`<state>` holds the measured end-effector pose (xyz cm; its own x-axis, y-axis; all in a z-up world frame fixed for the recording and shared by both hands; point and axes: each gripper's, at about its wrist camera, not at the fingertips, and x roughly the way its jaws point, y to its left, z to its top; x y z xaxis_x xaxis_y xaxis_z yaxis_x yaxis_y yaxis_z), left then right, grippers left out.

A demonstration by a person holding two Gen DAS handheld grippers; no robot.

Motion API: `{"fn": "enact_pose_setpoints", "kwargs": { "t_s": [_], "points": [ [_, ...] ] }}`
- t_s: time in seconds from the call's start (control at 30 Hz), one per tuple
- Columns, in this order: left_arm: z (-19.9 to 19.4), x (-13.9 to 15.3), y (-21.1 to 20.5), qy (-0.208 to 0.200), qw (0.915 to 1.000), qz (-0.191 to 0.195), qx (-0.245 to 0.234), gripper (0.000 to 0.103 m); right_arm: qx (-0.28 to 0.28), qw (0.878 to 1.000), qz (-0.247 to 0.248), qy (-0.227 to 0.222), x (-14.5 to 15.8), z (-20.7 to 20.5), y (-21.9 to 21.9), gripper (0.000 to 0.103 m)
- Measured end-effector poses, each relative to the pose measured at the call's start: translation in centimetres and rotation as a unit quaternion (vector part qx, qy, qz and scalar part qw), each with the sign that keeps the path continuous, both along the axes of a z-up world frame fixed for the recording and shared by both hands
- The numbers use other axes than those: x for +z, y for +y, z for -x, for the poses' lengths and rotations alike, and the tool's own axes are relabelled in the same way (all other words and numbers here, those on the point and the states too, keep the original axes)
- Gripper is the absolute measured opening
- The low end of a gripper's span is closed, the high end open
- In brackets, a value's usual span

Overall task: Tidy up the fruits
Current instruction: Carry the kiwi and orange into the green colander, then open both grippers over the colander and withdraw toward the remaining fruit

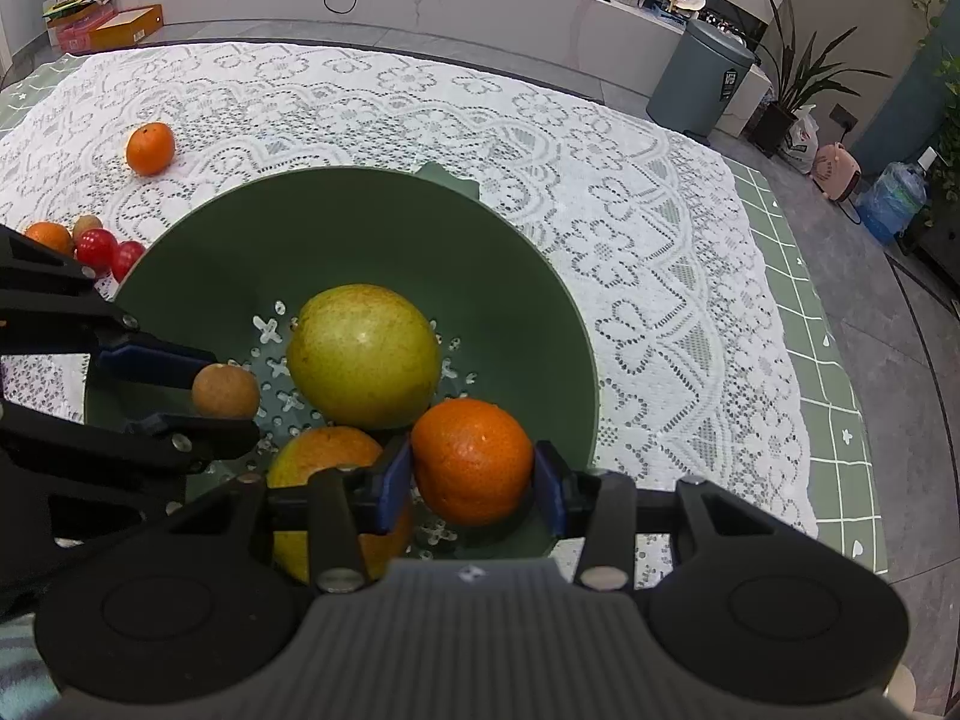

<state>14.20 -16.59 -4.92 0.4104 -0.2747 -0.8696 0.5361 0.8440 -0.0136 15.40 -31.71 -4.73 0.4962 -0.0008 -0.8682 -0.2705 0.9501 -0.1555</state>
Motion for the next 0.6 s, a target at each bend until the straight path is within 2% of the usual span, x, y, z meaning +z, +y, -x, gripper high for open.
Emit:
{"fn": "enact_pose_setpoints", "kwargs": {
  "t_s": [0.1, 0.17, 0.43, 0.6],
  "points": [
    [0.1, 0.1, -0.1, -0.005, 1.0, -0.002, 0.0, 0.039, 0.004, 1.0, 0.001, -0.005, 0.3, 0.3, 0.0, 0.044],
    [0.2, 0.4, 0.0, -0.007, 1.0, 0.001, 0.0, 0.042, 0.007, 1.0, 0.005, -0.015, 0.7, 0.4, 0.1, 0.052],
    [1.5, 2.9, 1.2, -0.037, 0.9991, 0.019, 0.009, 0.051, 0.01, 0.999, 0.008, -0.05, 2.9, 1.4, 0.6, 0.057],
    [2.6, 4.8, 2.9, -0.062, 0.9969, 0.03, 0.037, 0.051, -0.001, 0.996, -0.005, -0.084, 4.9, 2.4, 0.9, 0.062]
  ]
}}
